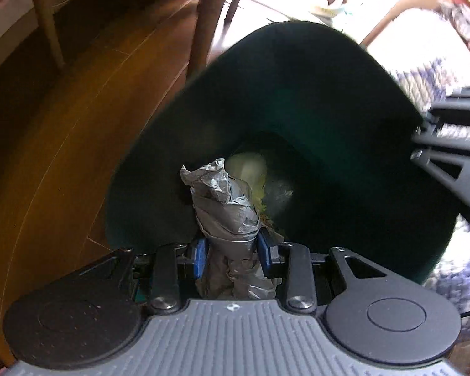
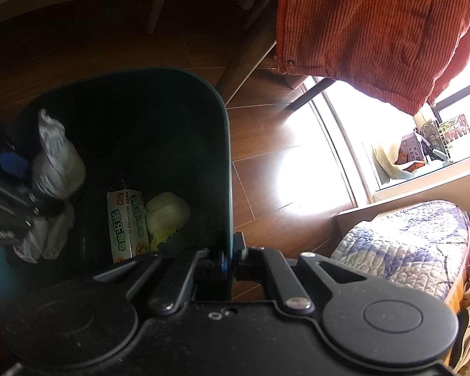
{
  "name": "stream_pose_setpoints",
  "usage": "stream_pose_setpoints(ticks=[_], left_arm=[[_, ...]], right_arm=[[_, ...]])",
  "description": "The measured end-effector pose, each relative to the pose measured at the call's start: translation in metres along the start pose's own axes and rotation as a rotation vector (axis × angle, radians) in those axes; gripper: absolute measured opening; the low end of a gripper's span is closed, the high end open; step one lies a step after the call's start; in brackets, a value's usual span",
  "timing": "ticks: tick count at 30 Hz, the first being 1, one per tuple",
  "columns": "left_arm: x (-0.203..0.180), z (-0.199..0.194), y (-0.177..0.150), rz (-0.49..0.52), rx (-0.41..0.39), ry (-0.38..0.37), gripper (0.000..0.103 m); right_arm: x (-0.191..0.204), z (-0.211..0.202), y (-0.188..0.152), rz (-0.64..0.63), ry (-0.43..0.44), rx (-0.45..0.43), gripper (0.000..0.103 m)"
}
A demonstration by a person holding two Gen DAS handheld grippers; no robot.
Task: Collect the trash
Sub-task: 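Carry the white paper with the left tool into the teal bin and release, then return the left tool to the pile and grasp the teal sponge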
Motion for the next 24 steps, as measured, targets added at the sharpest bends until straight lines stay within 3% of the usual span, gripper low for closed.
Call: stream_pose_setpoints(ticks=[13, 17, 24], left_arm=[[-0.013, 0.012, -0.008, 0.068, 0.076, -0.038, 0.033], [-0.009, 0.008, -0.008, 0.065, 0.058, -0.031, 0.058], [-0.002, -0.021, -0.011, 0.081, -0.006, -0.040, 0.059]], right_arm=[[-0.001, 0.000, 0.001, 0.008, 0.010, -0.002, 0.003], [-0.005, 0.003, 0.002, 0.018, 0.010, 0.001, 0.003], [-0.008, 0.006, 0.003, 0.022, 0.015, 0.004, 0.003]])
Point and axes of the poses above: each gripper's, at about its wrist camera, not at the fingertips, and z roughly the way its jaws point, x to its left, y to its top, the point moved 4 cm from there along z, roughly the way its jaws point, and after that the axes turned 6 degrees about y, right-handed, at the moved point
